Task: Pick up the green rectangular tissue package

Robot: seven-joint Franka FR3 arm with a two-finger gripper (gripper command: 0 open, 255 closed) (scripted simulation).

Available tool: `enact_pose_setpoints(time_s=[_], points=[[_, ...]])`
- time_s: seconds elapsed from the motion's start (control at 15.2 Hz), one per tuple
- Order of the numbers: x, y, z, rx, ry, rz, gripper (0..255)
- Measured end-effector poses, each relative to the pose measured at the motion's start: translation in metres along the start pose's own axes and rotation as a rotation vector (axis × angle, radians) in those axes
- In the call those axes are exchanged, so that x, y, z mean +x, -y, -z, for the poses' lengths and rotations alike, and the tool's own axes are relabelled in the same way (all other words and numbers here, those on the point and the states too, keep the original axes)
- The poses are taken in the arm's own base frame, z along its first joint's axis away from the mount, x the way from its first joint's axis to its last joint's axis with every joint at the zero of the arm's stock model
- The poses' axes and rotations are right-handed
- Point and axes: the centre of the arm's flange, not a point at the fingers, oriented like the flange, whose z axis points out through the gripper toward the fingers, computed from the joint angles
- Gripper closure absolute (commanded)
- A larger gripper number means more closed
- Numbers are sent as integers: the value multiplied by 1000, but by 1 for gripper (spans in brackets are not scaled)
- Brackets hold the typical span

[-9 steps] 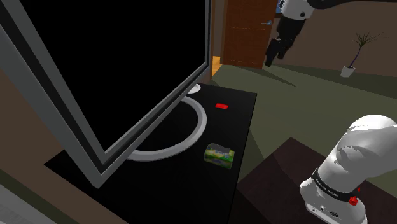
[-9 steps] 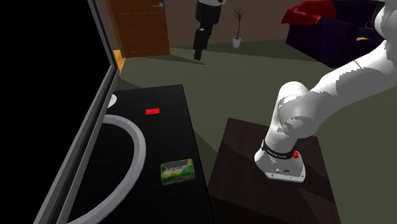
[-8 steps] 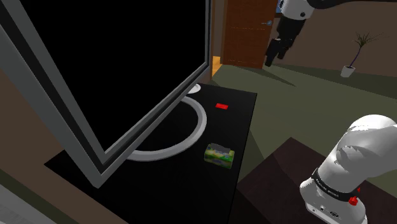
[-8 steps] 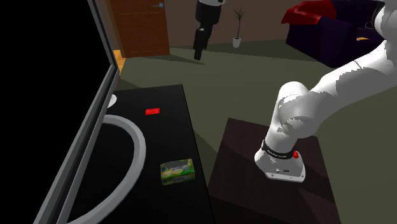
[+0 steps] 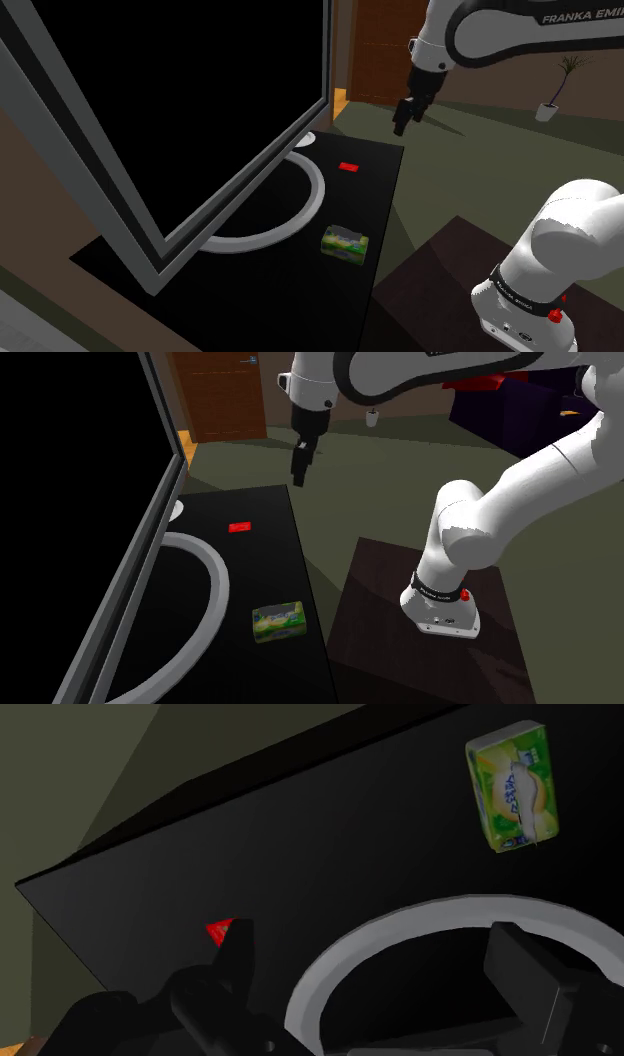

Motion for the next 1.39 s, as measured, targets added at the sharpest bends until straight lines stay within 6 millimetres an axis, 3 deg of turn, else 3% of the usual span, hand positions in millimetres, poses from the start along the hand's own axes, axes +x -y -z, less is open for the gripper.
enact_pose_setpoints(time_s=[0.66, 1.39], points=[[3, 92, -98, -11, 33, 87, 0], [-8, 188, -211, -23, 69, 182, 0]])
